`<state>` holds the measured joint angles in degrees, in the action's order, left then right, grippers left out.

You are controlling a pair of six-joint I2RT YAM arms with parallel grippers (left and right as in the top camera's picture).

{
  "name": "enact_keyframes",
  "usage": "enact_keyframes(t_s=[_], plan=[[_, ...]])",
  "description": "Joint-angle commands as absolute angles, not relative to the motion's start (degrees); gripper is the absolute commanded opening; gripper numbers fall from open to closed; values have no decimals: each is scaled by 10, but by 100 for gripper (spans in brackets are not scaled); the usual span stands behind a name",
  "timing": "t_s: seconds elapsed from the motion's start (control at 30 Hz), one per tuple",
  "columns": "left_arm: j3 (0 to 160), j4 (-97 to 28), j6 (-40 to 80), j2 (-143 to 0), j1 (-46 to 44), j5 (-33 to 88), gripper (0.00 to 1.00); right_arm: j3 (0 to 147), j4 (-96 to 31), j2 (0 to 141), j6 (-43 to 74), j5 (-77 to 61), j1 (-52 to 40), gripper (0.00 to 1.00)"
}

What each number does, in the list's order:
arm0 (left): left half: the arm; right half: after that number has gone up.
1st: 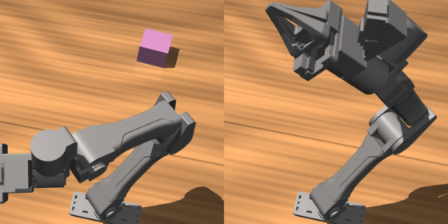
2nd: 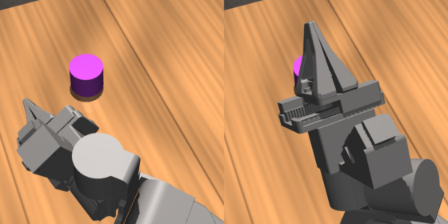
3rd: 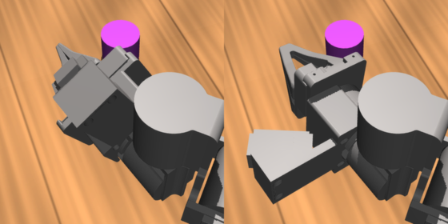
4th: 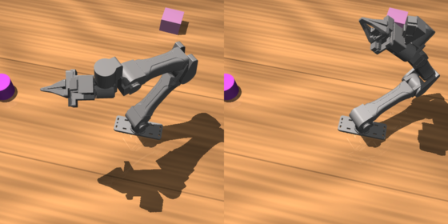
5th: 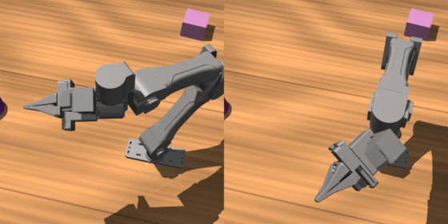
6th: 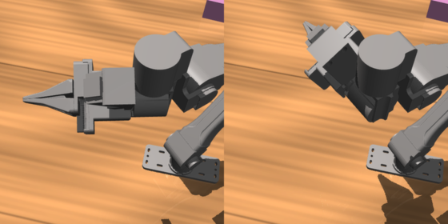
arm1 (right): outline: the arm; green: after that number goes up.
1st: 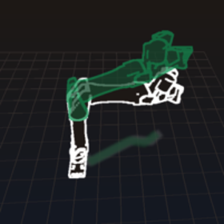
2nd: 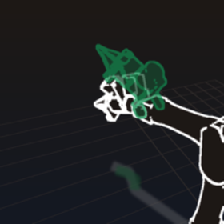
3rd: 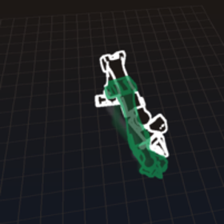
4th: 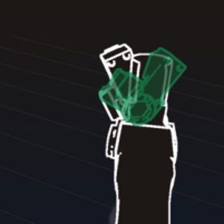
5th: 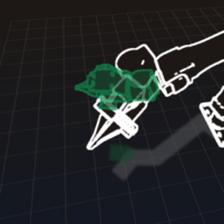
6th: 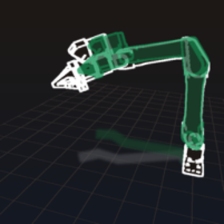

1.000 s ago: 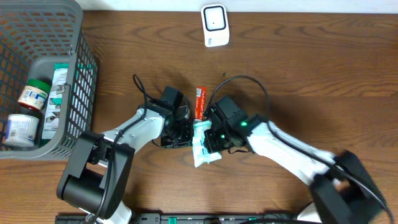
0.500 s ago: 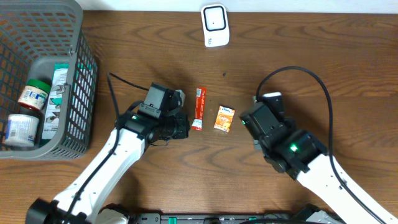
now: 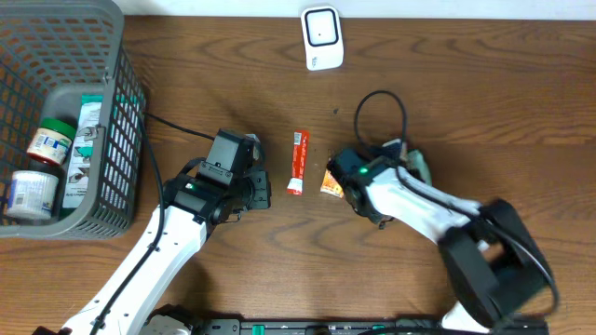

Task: Scan the item barcode
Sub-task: 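Carry the wipes pack rightward and lower it onto the table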

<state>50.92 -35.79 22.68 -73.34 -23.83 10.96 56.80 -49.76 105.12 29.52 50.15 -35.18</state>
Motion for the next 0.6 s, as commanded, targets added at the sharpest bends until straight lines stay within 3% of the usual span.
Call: enact_keyframes(t_s=[0.0, 0.2, 0.3, 0.37, 0.4, 0.57], plan=[[507, -360, 226, -730, -239, 95, 14, 569, -471, 1072, 279, 414, -357, 8], [507, -360, 226, -730, -239, 96, 17, 599, -467, 1042, 217, 291, -353, 56], [507, -360, 226, -730, -239, 96, 17, 628, -471, 996, 156, 196, -345, 66], [507, -360, 226, -730, -239, 96, 17, 643, -472, 965, 127, 145, -336, 77], [507, -360, 226, -730, -239, 96, 22, 656, -474, 927, 116, 104, -320, 86], [507, -368, 226, -730, -239, 96, 23, 667, -483, 838, 117, 54, -255, 88]])
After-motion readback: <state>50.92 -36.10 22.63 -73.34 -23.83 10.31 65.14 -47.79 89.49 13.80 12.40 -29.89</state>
